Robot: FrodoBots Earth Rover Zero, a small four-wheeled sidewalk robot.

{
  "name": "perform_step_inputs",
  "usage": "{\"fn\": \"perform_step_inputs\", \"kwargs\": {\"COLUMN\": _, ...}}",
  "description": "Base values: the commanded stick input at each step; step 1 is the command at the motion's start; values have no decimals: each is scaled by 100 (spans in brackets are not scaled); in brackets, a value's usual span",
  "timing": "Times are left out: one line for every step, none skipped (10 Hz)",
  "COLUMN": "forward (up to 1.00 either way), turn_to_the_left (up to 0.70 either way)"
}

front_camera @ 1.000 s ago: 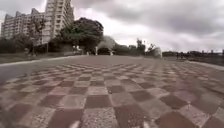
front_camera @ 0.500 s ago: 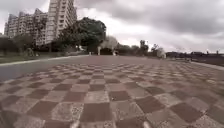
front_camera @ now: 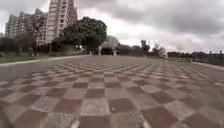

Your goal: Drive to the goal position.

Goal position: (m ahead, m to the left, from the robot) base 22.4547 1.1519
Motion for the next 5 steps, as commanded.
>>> {"fn": "perform_step_inputs", "kwargs": {"forward": 50, "turn_to_the_left": 0}}
{"fn": "perform_step_inputs", "kwargs": {"forward": 50, "turn_to_the_left": 0}}
{"fn": "perform_step_inputs", "kwargs": {"forward": 50, "turn_to_the_left": 0}}
{"fn": "perform_step_inputs", "kwargs": {"forward": 50, "turn_to_the_left": 3}}
{"fn": "perform_step_inputs", "kwargs": {"forward": 50, "turn_to_the_left": 37}}
